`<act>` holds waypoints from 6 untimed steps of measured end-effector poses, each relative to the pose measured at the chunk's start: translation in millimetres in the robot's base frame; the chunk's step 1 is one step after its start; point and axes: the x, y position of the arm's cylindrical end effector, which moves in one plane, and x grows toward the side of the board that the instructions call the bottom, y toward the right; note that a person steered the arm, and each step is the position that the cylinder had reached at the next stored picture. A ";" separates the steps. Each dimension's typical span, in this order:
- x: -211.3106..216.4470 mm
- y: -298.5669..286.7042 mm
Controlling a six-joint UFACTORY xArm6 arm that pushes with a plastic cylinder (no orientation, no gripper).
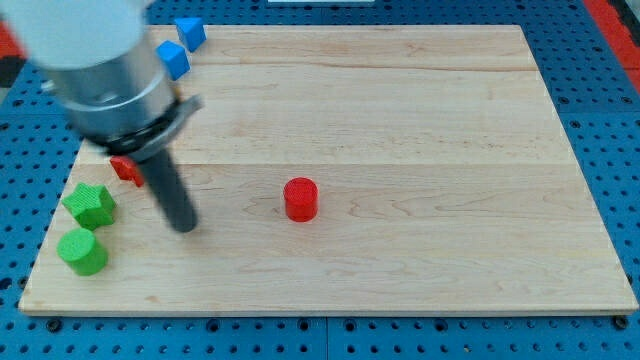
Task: Move the red circle towards the green circle
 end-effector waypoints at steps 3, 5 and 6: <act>-24.9 120.8; 36.5 85.5; 31.5 71.8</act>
